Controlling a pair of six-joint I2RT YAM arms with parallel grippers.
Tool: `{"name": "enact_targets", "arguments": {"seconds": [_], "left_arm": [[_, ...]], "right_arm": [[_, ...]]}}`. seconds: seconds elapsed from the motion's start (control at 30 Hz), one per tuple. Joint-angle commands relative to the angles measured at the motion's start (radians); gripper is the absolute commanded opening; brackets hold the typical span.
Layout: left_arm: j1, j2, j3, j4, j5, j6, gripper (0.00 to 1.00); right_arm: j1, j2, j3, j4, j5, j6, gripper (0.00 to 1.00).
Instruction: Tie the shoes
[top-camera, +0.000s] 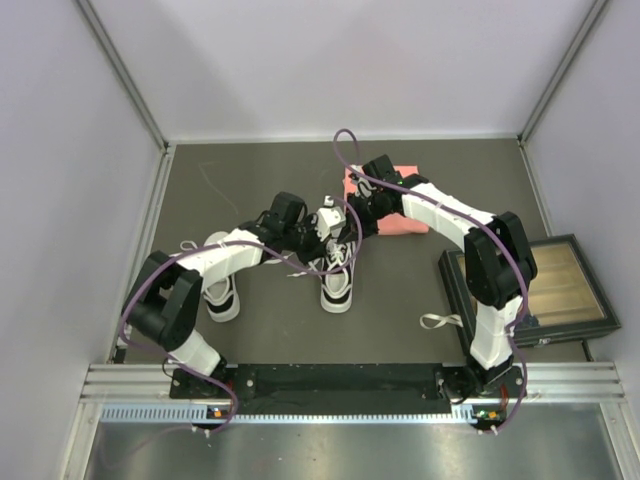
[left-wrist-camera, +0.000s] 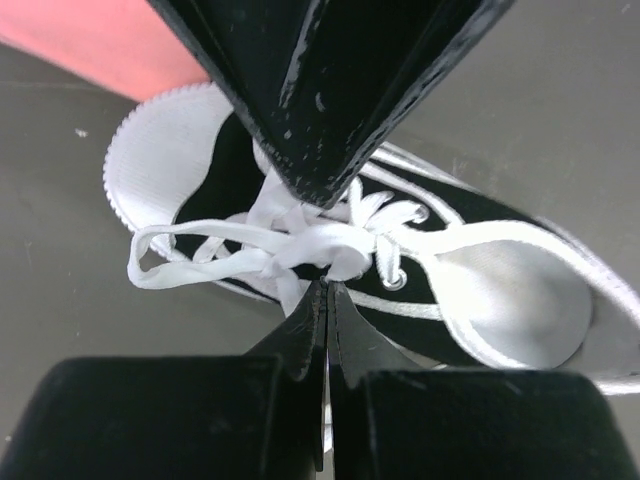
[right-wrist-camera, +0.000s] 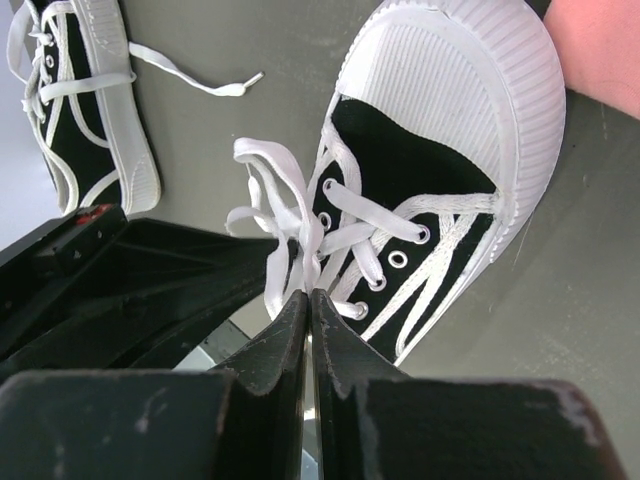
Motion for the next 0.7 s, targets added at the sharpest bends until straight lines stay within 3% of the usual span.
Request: {"name": "enact_targets", "arguments": {"seconds": [0.0, 0.4, 0.67], "left_arm": [[0.002, -0.086, -0.032, 0.106, 0.094, -0.06, 0.0], [0.001, -0.053, 0.003, 0.106, 0.091, -0.125, 0.0], [0.001, -0.034, 0.003, 0.166, 0.009, -0.179, 0.0]], "right_arm": [[0.011, -0.058, 0.002, 0.044, -0.014, 0.001, 0.03], [0.018, -0.056, 0.002, 0.056, -0.022, 0.008, 0.04], [0.021, -0.058, -0.002, 0.048, -0.014, 0.01, 0.03]]}}
